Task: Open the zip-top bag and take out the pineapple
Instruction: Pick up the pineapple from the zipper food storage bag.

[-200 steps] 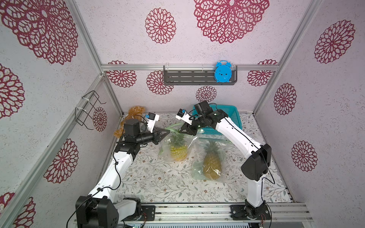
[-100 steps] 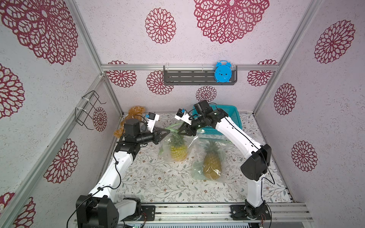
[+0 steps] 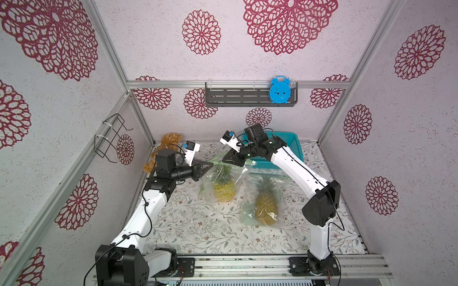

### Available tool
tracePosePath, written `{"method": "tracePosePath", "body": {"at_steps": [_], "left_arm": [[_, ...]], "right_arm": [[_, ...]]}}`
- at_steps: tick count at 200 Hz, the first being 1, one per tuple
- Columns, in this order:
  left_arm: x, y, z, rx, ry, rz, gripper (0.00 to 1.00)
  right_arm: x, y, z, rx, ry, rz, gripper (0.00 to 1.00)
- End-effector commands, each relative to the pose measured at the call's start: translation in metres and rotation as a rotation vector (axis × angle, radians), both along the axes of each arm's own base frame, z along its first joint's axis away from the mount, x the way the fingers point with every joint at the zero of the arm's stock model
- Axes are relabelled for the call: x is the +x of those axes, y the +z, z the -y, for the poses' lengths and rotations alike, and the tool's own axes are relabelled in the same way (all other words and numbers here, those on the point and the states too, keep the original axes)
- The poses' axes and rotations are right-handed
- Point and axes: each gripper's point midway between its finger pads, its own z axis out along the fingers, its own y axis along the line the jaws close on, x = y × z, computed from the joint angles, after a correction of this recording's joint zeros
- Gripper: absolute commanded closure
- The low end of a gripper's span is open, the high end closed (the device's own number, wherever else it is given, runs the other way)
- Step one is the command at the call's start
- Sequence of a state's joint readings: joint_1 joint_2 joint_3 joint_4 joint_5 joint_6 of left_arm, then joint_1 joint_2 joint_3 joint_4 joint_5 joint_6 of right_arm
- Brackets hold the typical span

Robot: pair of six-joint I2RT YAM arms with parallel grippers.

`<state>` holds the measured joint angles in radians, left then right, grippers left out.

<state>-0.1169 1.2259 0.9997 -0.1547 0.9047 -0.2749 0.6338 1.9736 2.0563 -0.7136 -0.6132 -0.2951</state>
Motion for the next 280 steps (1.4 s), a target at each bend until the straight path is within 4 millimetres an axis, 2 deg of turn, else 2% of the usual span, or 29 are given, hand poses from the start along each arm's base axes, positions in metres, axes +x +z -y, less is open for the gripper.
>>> {"method": "tracePosePath", "body": {"at_steps": [1, 61, 133, 191, 203, 247, 280], "left_arm": [[-0.004, 0.014, 0.002, -0.003, -0.024, 0.044, 1.00], [-0.005, 0.015, 0.006, -0.012, -0.054, 0.041, 1.00], [-0.003, 0.017, 0.007, -0.013, -0.056, 0.041, 1.00], [-0.002, 0.013, 0.007, -0.008, -0.048, 0.031, 1.00], [-0.002, 0.012, 0.007, -0.007, -0.047, 0.029, 1.00], [-0.002, 0.009, 0.007, -0.007, -0.049, 0.022, 1.00], [-0.002, 0.009, 0.007, -0.007, -0.049, 0.022, 1.00]], "right_arm": [[0.009, 0.013, 0.003, 0.026, -0.045, 0.020, 0.77], [0.019, 0.008, 0.001, 0.000, -0.105, 0.042, 0.78], [-0.010, -0.010, -0.010, -0.062, 0.044, 0.036, 0.69], [-0.033, 0.008, -0.016, 0.020, 0.155, 0.002, 0.59], [-0.031, 0.003, -0.016, 0.007, 0.144, -0.006, 0.58], [-0.016, -0.032, -0.014, -0.093, 0.073, -0.039, 0.58], [-0.022, -0.049, -0.017, -0.141, 0.096, -0.068, 0.56]]}}
